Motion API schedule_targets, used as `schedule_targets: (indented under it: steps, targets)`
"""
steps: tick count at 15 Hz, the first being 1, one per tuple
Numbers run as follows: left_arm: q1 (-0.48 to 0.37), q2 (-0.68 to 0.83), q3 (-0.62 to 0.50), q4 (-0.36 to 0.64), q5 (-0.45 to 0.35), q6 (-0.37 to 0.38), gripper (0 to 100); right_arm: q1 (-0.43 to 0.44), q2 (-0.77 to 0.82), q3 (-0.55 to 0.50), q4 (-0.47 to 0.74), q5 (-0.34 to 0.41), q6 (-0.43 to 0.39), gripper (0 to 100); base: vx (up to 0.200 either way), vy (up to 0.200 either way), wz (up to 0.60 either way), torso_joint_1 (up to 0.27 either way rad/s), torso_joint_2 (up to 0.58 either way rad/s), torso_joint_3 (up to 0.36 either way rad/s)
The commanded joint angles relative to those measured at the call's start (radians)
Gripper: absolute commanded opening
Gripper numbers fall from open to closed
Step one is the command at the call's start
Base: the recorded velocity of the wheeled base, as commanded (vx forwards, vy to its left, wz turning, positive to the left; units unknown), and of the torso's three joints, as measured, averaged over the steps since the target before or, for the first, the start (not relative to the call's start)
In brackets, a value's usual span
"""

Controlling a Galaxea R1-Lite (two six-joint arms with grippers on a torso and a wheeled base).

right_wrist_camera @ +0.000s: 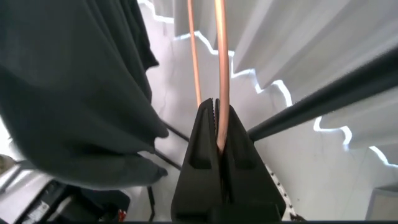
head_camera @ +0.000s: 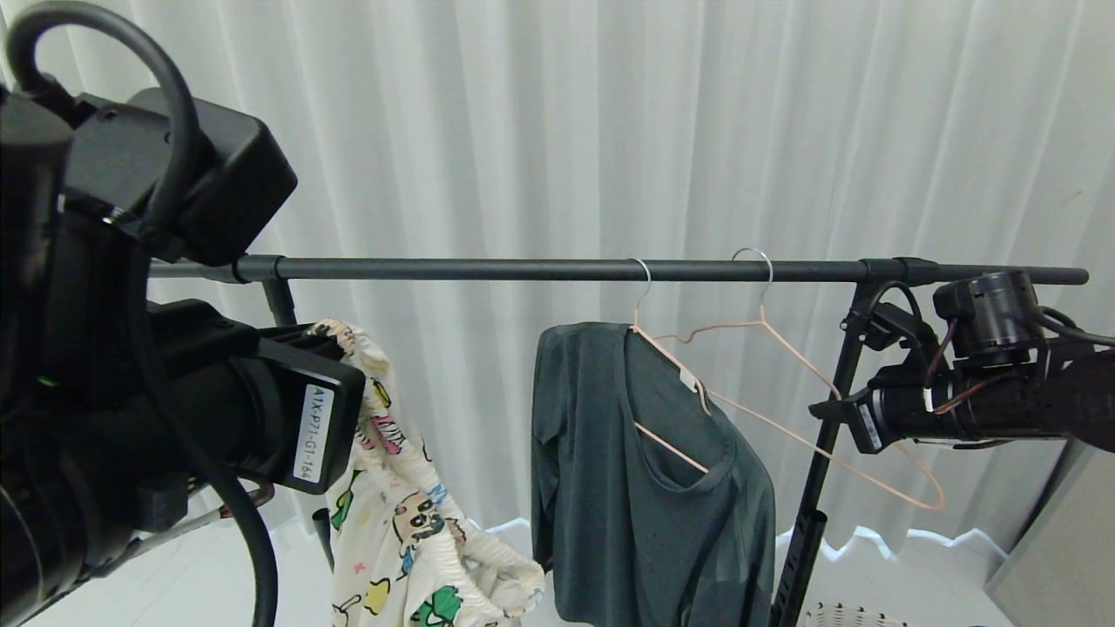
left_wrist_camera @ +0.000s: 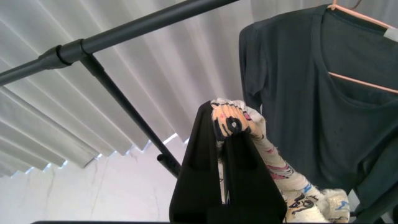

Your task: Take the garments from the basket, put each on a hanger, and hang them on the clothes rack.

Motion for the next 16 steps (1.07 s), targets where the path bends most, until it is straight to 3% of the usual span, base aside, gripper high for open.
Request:
schedule_targets:
  steps: [1, 5, 11, 14, 16]
  targets:
    - [0.000, -0.010, 0.000, 0.000, 0.000, -0.001, 0, 0.000, -0.055, 0.002, -0.002, -0.001, 0.016, 0, 0.000, 0.000, 0.00, 0.000, 0.00, 0.000]
    - [0.002, -0.022, 0.001, 0.000, 0.002, 0.001, 0, -0.010, -0.141, 0.044, -0.001, -0.004, 0.024, 0, 0.000, 0.000, 0.00, 0.000, 0.00, 0.000]
    - [0.003, -0.022, 0.044, 0.000, 0.023, 0.001, 0, -0.047, -0.447, 0.260, 0.007, -0.006, 0.022, 0, 0.000, 0.000, 0.00, 0.000, 0.00, 0.000]
    - [0.006, -0.020, 0.046, 0.000, 0.023, 0.001, 0, -0.047, -0.572, 0.390, 0.009, -0.013, 0.018, 0, -0.200, 0.000, 0.00, 0.007, 0.00, 0.001]
    - [0.008, -0.020, 0.049, 0.000, 0.023, 0.001, 0, -0.044, -0.600, 0.423, 0.009, -0.015, 0.016, 0, -0.200, 0.000, 0.00, 0.002, 0.00, 0.002]
